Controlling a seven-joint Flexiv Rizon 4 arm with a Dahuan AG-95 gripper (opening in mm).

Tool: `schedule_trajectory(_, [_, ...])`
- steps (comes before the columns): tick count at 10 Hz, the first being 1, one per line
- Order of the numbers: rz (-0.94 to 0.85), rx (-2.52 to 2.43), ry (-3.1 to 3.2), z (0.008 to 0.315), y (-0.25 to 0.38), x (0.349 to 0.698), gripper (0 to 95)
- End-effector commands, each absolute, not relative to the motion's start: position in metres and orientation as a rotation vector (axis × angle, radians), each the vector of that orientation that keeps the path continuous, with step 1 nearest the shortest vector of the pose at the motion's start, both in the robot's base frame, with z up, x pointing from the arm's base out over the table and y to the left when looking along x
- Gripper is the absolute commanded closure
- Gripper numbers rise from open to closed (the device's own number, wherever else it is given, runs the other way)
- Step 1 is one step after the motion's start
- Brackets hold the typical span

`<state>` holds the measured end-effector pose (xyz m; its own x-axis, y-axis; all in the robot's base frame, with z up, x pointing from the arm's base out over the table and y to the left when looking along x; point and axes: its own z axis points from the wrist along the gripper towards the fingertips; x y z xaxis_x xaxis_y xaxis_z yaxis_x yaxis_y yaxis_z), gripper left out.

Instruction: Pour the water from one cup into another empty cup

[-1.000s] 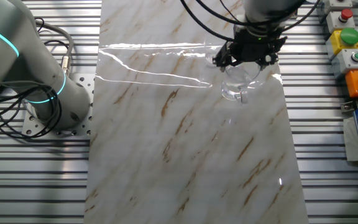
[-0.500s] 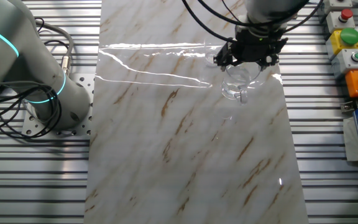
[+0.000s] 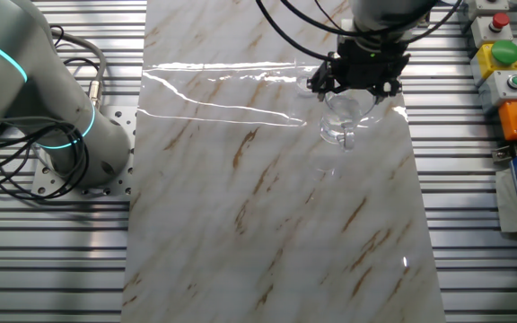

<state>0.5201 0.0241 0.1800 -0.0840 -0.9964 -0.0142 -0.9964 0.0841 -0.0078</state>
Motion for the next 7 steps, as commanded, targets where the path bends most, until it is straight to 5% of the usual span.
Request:
schedule_trajectory(1, [0.007, -2.124, 2.292, 0.179, 0.024, 0.52, 95.0])
schedule_trajectory(7, [-0.04, -2.128, 2.315, 0.191, 0.004, 0.508, 95.0])
